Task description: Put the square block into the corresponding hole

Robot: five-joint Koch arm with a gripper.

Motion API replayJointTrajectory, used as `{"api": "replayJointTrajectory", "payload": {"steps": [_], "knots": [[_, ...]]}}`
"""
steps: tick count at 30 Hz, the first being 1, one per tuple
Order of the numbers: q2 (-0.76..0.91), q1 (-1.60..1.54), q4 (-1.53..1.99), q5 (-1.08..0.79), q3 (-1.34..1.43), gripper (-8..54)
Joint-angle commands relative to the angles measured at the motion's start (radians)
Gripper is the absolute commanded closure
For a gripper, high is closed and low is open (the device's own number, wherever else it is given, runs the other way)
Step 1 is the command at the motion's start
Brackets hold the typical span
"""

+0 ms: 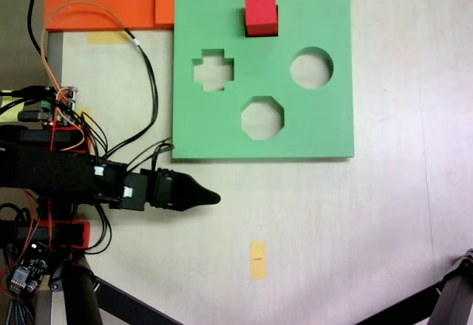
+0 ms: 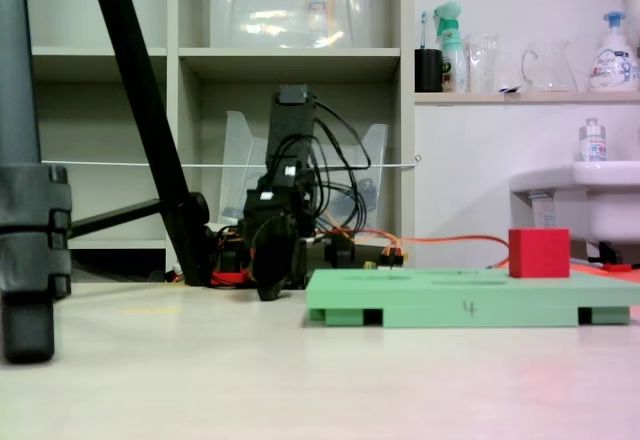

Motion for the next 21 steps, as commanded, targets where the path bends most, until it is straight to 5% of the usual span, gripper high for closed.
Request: {"api": "replayJointTrajectory", "payload": {"steps": [1,21], "knots": [[0.066,0.012,-0.002,0.006,0.063,8.8],[0.144,0.011,0.117,0.011,0.092,11.0]]}}
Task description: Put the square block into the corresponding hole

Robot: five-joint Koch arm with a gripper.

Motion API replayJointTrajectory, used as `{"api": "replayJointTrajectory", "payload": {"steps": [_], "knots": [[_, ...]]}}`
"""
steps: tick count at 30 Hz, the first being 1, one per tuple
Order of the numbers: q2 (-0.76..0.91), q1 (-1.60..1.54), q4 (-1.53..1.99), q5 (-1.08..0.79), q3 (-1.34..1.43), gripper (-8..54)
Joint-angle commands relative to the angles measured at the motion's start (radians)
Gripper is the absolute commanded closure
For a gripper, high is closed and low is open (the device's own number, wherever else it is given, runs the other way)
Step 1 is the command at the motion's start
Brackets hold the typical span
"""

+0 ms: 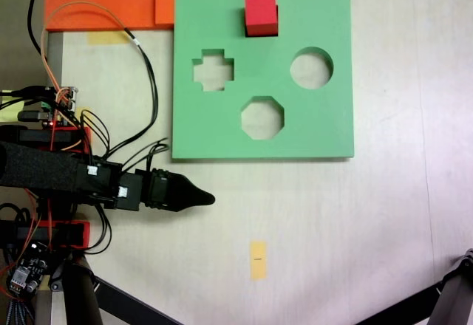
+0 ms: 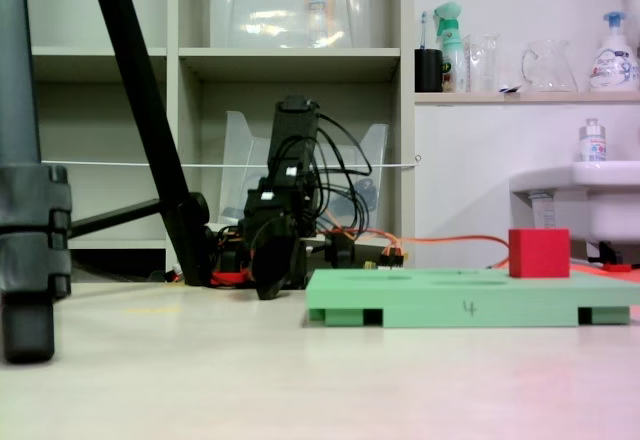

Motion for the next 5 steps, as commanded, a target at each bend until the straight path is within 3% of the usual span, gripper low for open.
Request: {"api": "replayJointTrajectory", "payload": {"steps": [1,5], "knots": [[0.060,0.005,0.018,0.011,0.074,11.0],[0.060,0.005,0.018,0.011,0.075,11.0]]}}
